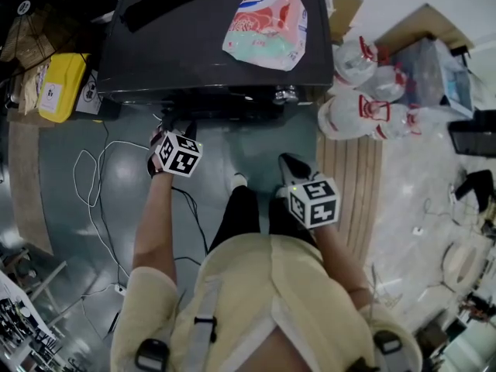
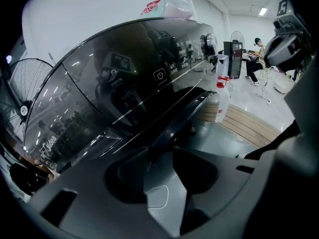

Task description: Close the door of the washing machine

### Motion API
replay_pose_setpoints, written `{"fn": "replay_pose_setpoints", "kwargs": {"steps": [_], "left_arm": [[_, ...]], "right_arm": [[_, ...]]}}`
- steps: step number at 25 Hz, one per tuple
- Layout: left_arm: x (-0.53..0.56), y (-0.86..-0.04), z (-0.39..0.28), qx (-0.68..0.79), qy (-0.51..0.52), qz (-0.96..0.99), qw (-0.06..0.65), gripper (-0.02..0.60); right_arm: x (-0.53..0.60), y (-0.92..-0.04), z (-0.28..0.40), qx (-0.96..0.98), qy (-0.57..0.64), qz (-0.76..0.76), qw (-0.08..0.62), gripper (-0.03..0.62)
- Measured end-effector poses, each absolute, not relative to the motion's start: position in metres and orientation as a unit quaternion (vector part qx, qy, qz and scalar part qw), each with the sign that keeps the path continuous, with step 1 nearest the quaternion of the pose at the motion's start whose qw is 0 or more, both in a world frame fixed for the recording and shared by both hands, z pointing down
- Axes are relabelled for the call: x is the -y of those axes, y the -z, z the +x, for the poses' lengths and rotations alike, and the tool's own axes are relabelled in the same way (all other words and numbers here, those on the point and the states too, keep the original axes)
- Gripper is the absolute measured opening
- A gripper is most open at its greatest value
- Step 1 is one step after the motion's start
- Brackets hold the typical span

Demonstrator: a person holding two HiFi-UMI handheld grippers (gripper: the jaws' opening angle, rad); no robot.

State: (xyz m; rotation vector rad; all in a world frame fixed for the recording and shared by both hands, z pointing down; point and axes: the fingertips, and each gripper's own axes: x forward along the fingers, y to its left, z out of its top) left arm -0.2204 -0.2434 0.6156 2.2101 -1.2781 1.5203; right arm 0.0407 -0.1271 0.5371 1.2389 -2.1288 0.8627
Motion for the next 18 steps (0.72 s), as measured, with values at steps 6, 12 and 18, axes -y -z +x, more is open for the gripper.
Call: {"fn": "replay_pose_setpoints", "kwargs": {"steps": [6, 12, 18], "left_arm": [[0.24, -0.614, -0.221, 0.458, -0.498, 0.731, 0.091, 0.152], [0.225, -0.605, -0.213, 0.474, -0.481, 0.731, 0.096, 0.152], [0.208, -0.579, -0.202, 0.515, -0.42, 0.736, 0.131, 0.152]], "right_arm": [[0.122, -0.534, 0.053, 0.787, -0.314, 0.46, 0.264, 0.005], [0.121, -0.529, 0.066, 0.791, -0.31, 0.461, 0.259, 0.005], [0.121, -0.526, 0.071, 0.799, -0.303, 0.454, 0.253, 0.005]]}}
